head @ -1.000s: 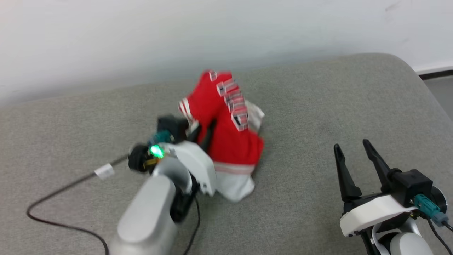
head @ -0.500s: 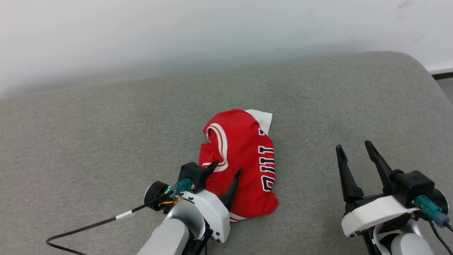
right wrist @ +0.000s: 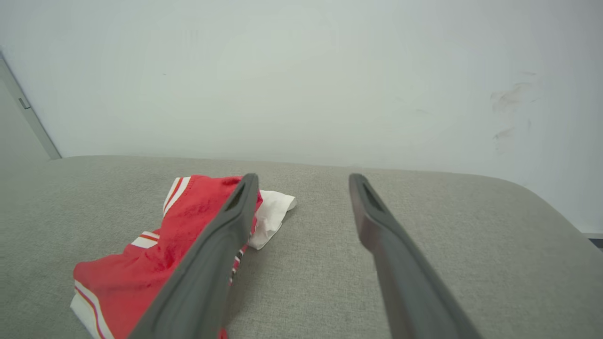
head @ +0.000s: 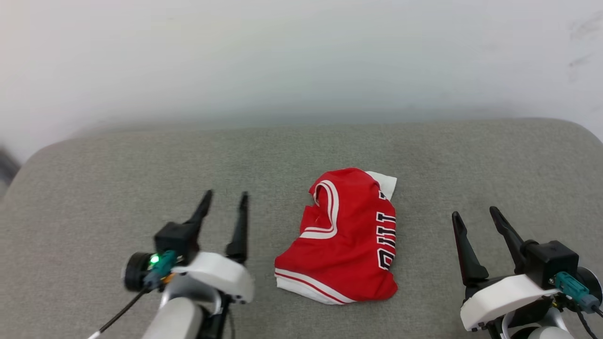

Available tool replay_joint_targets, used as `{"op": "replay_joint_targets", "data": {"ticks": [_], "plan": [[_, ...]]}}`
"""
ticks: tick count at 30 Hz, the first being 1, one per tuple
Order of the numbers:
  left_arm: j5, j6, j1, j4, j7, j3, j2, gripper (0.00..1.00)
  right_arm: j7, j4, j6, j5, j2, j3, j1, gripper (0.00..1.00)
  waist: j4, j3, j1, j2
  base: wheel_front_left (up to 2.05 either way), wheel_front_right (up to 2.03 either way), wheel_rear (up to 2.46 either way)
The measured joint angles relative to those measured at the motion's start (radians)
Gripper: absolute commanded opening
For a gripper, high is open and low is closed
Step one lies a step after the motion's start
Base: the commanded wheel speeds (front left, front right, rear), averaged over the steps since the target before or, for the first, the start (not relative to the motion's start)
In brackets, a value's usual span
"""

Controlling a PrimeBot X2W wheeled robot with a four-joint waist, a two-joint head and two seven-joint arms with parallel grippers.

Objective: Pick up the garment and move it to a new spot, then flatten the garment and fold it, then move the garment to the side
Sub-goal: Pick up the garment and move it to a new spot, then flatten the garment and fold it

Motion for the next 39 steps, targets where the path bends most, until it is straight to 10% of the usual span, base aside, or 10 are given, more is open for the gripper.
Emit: {"op": "replay_joint_targets", "data": {"ticks": [27,39], "plan": [[-0.032,0.054,0.154,-0.075,0.032,0.058,0.105,1.0,0.018,-0.032,0.0,0.007,0.0,0.014,0.051,1.0,0.011,-0.033,0.0,0.0,0.0,0.0,0.0],[-0.086,-0.093,-0.007,-0.03,0.478,-0.114,0.116,1.0,0.023,-0.026,0.0,0.003,0.0,0.034,0.029,1.0,0.0,0.02,0.0,0.0,0.0,0.0,0.0]]}}
